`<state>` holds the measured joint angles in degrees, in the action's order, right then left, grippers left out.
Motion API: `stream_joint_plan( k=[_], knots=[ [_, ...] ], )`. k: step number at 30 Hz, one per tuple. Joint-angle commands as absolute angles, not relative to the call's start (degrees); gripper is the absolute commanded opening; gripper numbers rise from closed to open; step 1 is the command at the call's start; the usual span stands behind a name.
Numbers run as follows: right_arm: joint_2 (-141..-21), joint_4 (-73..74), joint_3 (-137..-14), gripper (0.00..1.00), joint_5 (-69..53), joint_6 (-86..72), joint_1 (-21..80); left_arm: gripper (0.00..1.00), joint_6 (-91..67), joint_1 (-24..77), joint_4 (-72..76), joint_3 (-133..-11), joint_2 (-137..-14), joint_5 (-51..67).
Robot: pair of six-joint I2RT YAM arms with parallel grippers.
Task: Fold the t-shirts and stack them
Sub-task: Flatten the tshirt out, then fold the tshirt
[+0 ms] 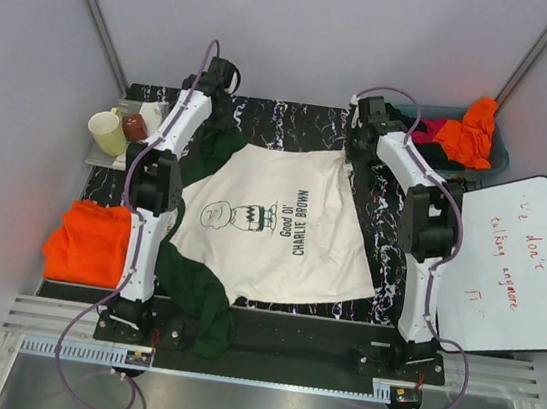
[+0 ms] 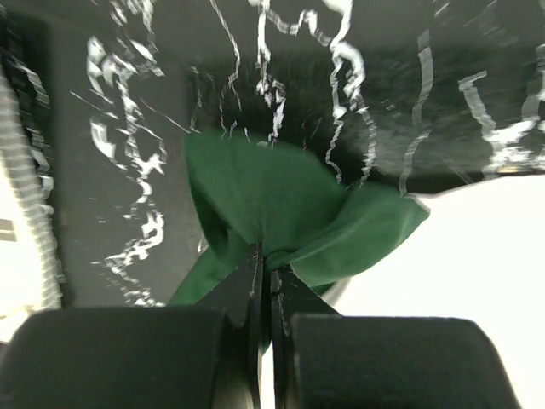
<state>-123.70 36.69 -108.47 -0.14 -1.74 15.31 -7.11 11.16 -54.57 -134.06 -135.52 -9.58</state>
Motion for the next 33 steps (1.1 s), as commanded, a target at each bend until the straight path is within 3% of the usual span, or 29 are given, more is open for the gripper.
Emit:
stream_joint_plan(
  k=[1,12,20,33],
  knots=[
    [-128.74,37.44,-117.93,0.00,1.84,-3.07,12.84,0.00,-9.23,9.58,-54.05,-138.96,-134.65,-10.45],
    [-127.18,41.22,-124.81,0.00,2.90,-5.36,10.90,0.00,-11.16,9.23,-57.29,-126.49,-123.93,-17.40],
    [-119.19,41.57,-113.57,0.00,2.46,-7.12,10.90,0.00,-17.39,9.49,-59.41,-109.89,-115.06,-16.70],
    [-111.10,41.84,-95.02,0.00,1.14,-7.91,10.90,0.00,-23.73,11.07,-64.95,-97.13,-103.01,-21.97]
  ],
)
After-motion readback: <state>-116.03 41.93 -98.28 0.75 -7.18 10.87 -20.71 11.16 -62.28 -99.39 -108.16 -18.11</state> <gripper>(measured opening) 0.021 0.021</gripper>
